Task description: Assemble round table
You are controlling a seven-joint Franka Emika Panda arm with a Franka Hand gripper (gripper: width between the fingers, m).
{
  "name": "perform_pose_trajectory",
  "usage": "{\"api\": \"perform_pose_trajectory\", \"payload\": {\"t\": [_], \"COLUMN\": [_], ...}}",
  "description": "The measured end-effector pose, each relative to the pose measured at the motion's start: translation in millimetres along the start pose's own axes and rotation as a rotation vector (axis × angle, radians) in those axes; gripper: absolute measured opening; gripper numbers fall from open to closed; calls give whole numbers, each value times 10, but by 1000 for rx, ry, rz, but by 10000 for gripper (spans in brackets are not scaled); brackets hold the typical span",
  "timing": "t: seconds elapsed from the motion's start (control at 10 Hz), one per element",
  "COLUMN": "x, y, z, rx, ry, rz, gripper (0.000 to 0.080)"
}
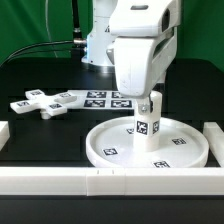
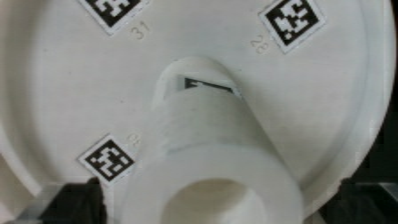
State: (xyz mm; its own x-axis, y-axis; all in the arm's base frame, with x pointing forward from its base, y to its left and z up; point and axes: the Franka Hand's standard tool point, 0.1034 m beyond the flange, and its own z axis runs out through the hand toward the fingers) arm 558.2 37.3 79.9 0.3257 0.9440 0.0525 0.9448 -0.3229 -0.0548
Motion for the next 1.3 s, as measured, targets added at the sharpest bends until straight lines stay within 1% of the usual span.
{"api": "perform_pose_trajectory", "payload": {"t": [0.3, 0.4, 0.5, 0.6, 0.7, 1.0, 1.3], "x": [1, 13, 10, 3, 1, 0, 0], "y": [6, 3, 4, 5, 6, 6, 6], "z": [-2, -3, -2, 1, 1, 1, 2], "rx": [-6, -7, -7, -6, -6, -6, -6], "ry": [-8, -7, -7, -7, -7, -7, -6], "rz": [-162, -162, -162, -162, -160, -160, -101], "gripper": [649, 622, 622, 449, 404, 404, 404]}}
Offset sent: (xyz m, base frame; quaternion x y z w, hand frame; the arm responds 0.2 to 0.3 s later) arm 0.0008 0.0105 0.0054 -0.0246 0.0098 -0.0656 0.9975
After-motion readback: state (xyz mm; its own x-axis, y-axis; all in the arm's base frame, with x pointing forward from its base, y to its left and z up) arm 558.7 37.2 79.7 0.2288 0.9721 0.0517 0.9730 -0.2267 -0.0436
